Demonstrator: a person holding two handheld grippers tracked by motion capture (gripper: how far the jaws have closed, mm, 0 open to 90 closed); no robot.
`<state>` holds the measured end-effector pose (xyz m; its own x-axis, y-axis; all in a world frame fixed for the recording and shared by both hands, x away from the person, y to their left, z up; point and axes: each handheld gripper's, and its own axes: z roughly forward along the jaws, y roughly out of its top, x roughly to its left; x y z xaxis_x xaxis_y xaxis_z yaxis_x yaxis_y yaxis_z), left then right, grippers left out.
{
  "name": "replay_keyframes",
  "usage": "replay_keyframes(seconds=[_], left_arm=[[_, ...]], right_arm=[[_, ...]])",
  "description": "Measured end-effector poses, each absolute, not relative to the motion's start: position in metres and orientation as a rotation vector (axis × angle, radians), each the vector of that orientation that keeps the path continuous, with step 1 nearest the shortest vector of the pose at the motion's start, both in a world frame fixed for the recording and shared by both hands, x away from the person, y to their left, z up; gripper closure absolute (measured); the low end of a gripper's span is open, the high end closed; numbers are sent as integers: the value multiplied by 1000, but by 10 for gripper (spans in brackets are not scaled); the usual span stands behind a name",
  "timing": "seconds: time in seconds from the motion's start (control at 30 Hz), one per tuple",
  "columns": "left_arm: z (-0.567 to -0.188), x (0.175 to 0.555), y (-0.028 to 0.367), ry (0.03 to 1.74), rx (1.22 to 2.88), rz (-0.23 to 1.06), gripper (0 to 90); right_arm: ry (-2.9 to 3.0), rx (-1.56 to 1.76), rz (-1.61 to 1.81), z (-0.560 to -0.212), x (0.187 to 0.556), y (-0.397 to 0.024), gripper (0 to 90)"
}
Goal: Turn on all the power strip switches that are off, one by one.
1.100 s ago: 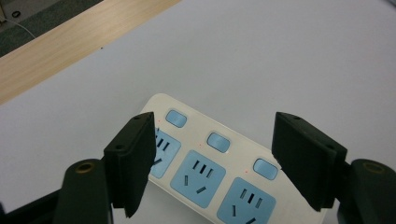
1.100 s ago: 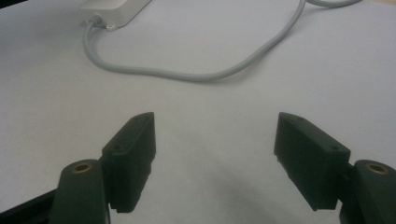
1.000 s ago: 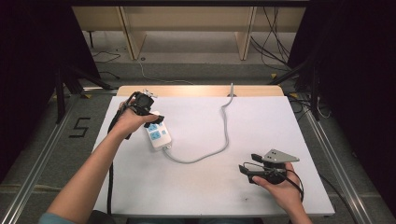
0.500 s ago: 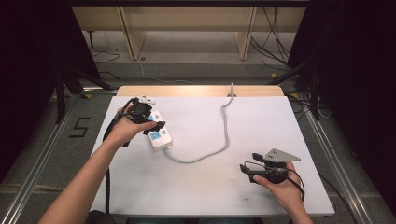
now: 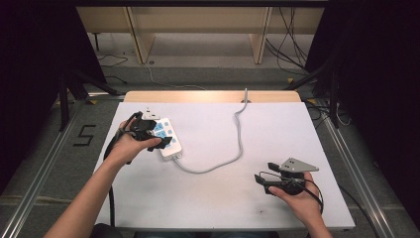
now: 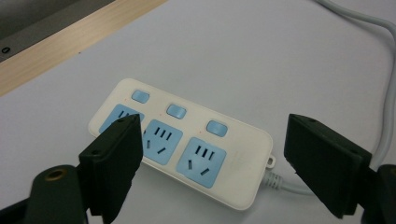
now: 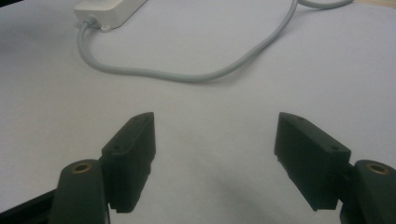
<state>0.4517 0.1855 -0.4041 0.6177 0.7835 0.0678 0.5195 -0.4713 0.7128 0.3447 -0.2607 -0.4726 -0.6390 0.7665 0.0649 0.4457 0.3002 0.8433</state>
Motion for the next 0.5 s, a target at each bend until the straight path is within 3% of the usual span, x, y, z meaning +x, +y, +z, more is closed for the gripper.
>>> replay_keyframes(seconds=[0.5], left_arm=[[-423, 412, 194, 966, 2149, 527, 180]], right_arm=[[2222, 1091, 1275, -472, 344, -261, 300]])
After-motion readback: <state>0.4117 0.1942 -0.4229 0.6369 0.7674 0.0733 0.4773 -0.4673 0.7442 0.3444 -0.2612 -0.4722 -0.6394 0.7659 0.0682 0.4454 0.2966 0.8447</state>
